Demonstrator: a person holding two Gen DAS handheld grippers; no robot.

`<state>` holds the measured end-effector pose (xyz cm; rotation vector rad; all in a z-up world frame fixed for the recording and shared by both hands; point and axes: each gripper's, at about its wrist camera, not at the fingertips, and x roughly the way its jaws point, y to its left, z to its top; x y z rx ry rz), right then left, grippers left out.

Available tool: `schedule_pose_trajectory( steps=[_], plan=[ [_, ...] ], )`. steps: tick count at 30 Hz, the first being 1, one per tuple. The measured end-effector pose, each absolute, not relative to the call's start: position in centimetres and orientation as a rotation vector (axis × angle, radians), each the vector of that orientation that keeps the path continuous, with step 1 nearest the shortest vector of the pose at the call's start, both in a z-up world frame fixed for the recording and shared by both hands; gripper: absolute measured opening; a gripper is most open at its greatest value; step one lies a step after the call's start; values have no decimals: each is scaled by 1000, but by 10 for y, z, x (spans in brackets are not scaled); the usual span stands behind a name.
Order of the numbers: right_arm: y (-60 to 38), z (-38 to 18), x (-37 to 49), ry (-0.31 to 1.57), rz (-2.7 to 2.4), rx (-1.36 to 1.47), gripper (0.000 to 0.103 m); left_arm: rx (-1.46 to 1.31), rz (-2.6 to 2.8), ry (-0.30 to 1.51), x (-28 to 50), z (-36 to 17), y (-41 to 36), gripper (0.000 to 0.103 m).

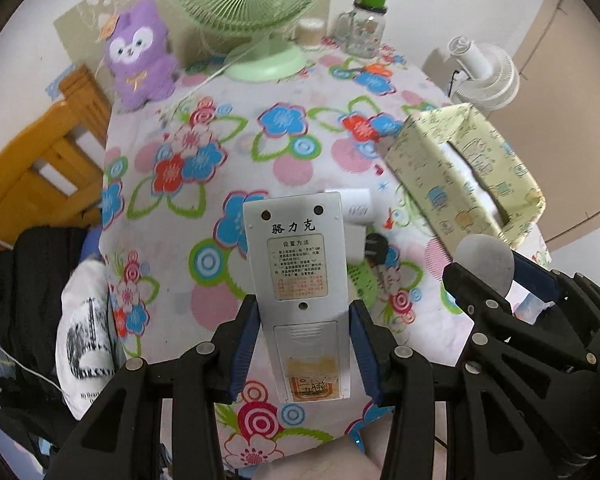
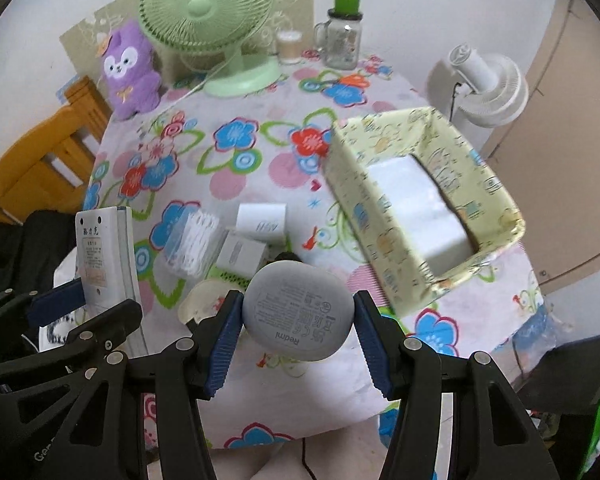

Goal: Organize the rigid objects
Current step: 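Lift and carry the white box and earbud case over the fabric basket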

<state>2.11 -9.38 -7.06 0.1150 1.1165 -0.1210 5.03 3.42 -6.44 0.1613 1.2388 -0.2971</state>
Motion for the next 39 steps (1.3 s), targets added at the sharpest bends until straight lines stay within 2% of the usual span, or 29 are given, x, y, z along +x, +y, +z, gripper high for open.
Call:
schedule_pose_trajectory(
  steps=[8,39],
  plan=[
    [-118,-60,27,1083,-111,117,59,180,-275,1189,55,-53,8,46],
    [-267,-55,105,1106,97,-18,59,-17,-100,1208,102,-54,-135,46]
  ],
)
